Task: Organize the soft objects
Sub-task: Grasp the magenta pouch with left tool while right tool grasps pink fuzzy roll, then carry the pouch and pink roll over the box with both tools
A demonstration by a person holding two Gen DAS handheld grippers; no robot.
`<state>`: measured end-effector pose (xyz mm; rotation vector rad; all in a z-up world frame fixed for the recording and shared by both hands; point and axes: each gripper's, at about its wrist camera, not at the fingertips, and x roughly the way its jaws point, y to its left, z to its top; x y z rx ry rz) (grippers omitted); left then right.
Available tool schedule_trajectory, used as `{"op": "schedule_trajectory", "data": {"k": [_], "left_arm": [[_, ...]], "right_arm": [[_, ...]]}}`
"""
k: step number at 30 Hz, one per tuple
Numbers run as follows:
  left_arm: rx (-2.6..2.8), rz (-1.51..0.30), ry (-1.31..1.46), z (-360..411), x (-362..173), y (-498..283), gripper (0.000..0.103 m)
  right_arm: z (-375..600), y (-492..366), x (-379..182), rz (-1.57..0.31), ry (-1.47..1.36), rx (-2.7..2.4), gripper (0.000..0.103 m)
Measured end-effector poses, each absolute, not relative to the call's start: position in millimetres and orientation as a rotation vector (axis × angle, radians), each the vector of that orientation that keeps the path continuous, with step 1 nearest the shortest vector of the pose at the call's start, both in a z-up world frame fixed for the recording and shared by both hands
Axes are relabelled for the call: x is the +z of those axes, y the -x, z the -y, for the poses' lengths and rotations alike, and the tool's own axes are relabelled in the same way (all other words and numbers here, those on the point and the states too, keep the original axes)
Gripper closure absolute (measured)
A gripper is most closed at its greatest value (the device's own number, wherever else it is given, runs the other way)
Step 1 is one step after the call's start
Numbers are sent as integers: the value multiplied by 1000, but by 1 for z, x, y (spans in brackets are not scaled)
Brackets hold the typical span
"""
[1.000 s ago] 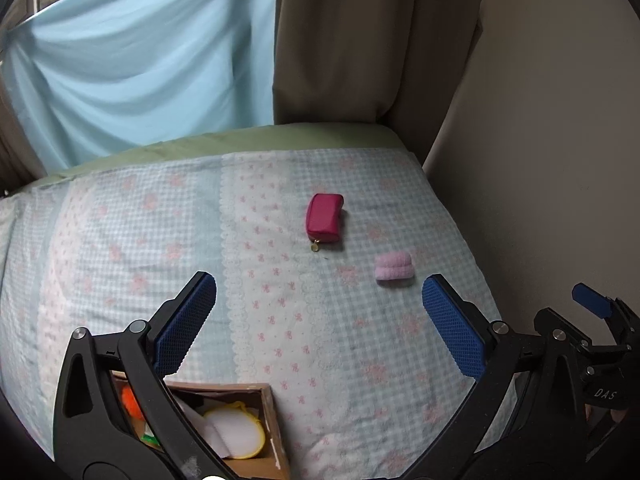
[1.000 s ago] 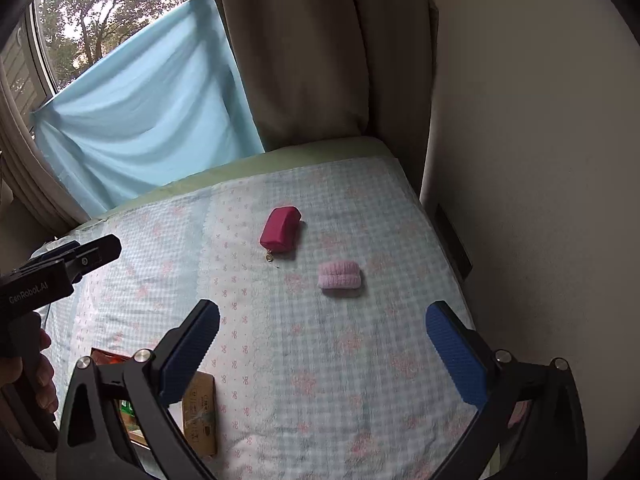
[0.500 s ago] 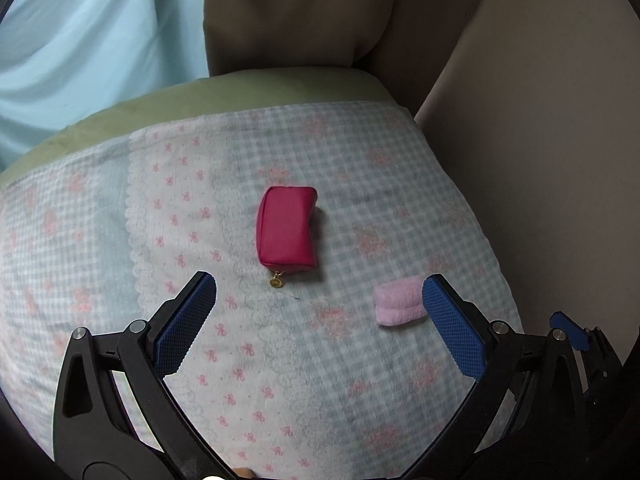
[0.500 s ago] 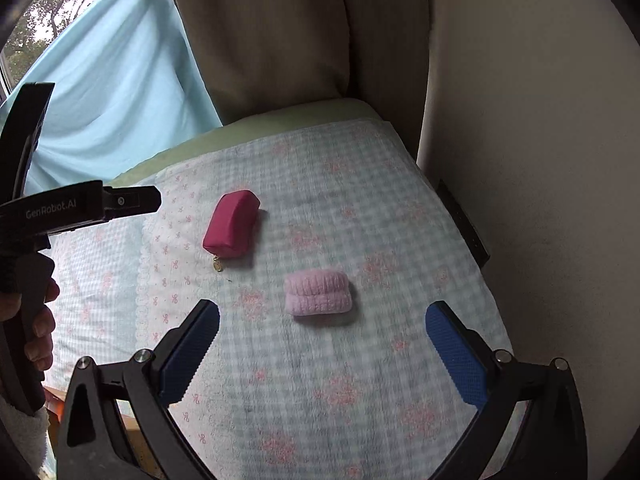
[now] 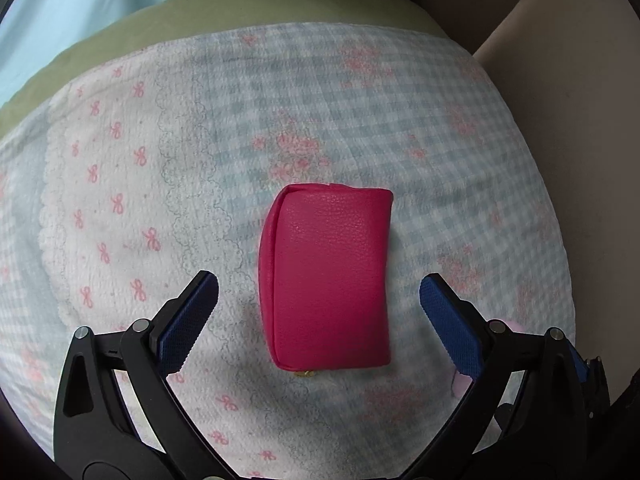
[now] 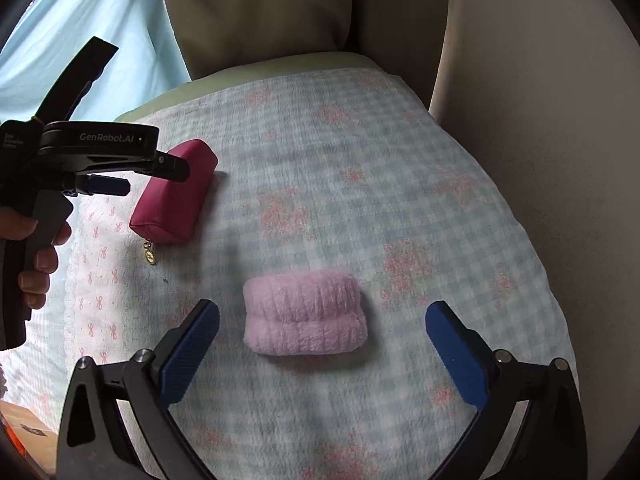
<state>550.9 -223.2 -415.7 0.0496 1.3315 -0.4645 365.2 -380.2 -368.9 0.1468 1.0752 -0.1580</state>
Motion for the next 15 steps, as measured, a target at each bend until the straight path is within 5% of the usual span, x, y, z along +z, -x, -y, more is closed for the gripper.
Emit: {"op": "schedule_trajectory", "data": {"k": [8, 12, 15], "left_arm": [[-437, -1393, -37, 225, -455, -569, 18], [-446, -1388, -53, 229, -458, -569, 39], [-470, -1389, -67, 235, -460, -568, 49]], "right_arm": [[371, -386, -394, -1121, -93, -149, 9], [372, -389, -404, -1156, -106, -128, 35], [373, -388, -407, -1162, -124, -122, 43]]}}
